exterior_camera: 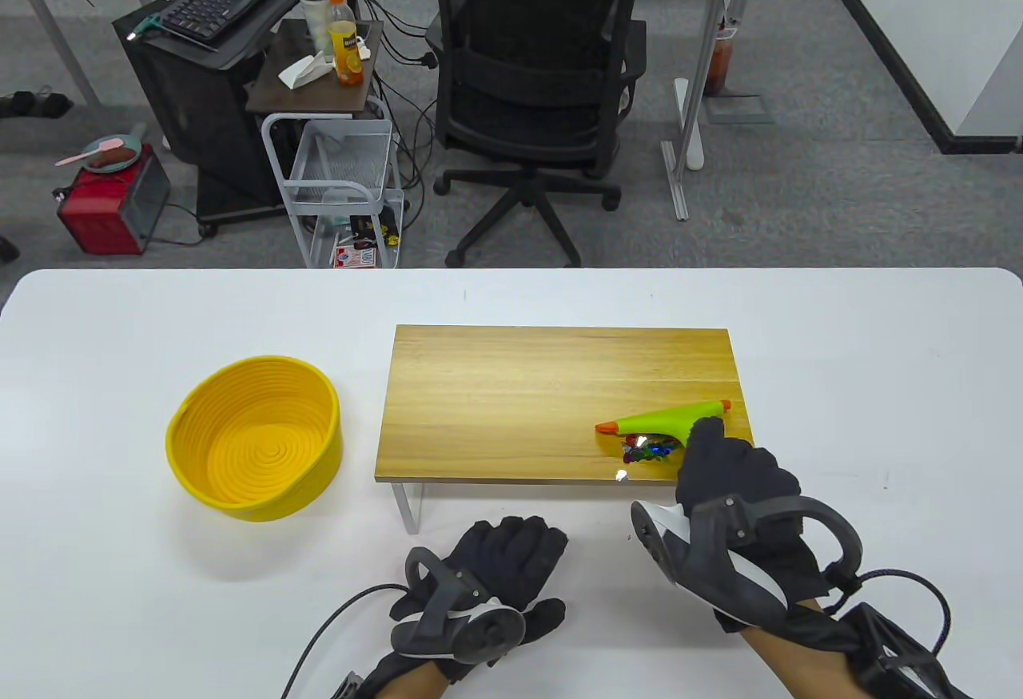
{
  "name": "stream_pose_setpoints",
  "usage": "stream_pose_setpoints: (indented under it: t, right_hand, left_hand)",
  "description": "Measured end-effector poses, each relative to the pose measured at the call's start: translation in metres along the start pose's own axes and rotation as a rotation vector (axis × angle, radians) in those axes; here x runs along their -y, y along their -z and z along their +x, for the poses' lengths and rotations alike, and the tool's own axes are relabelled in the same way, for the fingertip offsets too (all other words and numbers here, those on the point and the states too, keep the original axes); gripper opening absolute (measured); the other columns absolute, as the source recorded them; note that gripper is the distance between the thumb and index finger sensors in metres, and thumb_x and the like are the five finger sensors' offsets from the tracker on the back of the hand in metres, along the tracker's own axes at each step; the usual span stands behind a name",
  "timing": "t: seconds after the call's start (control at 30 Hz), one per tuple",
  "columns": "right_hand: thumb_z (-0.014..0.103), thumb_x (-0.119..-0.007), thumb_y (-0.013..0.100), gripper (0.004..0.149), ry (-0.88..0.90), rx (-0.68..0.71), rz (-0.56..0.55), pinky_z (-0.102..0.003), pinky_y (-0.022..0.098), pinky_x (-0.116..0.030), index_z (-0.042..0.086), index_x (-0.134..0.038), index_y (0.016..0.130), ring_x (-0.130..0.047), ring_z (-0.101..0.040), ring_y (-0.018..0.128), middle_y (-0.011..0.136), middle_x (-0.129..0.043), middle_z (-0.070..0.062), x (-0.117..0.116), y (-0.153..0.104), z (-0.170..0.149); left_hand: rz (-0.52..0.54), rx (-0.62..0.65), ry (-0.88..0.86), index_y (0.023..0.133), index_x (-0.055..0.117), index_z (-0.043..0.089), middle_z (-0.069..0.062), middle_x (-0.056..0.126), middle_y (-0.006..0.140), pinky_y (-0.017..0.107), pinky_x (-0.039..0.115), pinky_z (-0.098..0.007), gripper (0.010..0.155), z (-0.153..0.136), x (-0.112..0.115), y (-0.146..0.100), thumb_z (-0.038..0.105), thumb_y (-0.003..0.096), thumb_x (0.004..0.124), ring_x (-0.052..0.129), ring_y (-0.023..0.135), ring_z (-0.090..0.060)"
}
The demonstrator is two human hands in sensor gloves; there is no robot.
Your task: Scrape sequins from tabletop organizer into fabric basket
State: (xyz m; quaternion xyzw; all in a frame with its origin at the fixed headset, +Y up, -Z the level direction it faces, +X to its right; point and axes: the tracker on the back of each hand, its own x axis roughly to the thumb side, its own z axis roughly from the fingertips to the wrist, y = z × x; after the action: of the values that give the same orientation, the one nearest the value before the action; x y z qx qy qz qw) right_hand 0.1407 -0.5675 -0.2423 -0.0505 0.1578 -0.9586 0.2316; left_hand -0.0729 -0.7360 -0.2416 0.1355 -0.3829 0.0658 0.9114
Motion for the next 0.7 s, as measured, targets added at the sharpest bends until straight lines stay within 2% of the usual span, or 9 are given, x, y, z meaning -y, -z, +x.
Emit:
stream_pose_setpoints:
  t: [0.37, 0.53, 0.7]
  right_hand:
    - [0.038, -0.069, 0.058, 0.06, 0.194, -0.104, -0.135, -0.04, 0.038, -0.088, 0.003, -0.06, 0.106, -0.097, -0.038, 0.056, 0.087, -0.086, -0.023, -0.018, -0.001, -0.032]
    - [0.039, -0.071, 0.056, 0.067, 0.397, -0.132, -0.187, -0.04, 0.039, -0.092, 0.001, -0.052, 0.107, -0.099, -0.036, 0.058, 0.09, -0.08, -0.024, -0.041, -0.003, -0.054]
    - [0.04, -0.078, 0.055, 0.071, 0.604, -0.073, -0.227, -0.04, 0.041, -0.09, 0.002, -0.05, 0.108, -0.097, -0.035, 0.06, 0.092, -0.076, -0.023, -0.066, -0.009, -0.067]
  left_hand:
    - [-0.002, -0.002, -0.001, 0.1, 0.061, 0.019, -0.014, 0.077, 0.102, 0.056, 0.077, -0.064, 0.078, -0.001, 0.0, 0.0, 0.071, 0.0418, 0.067, 0.088, 0.084, -0.038]
    - [-0.005, -0.005, -0.001, 0.1, 0.062, 0.019, -0.014, 0.077, 0.102, 0.056, 0.077, -0.064, 0.078, -0.001, 0.001, 0.0, 0.071, 0.0418, 0.067, 0.088, 0.084, -0.038]
    - [-0.01, -0.004, 0.0, 0.1, 0.061, 0.019, -0.014, 0.077, 0.102, 0.057, 0.076, -0.064, 0.078, -0.001, 0.001, 0.0, 0.071, 0.0419, 0.067, 0.088, 0.084, -0.038]
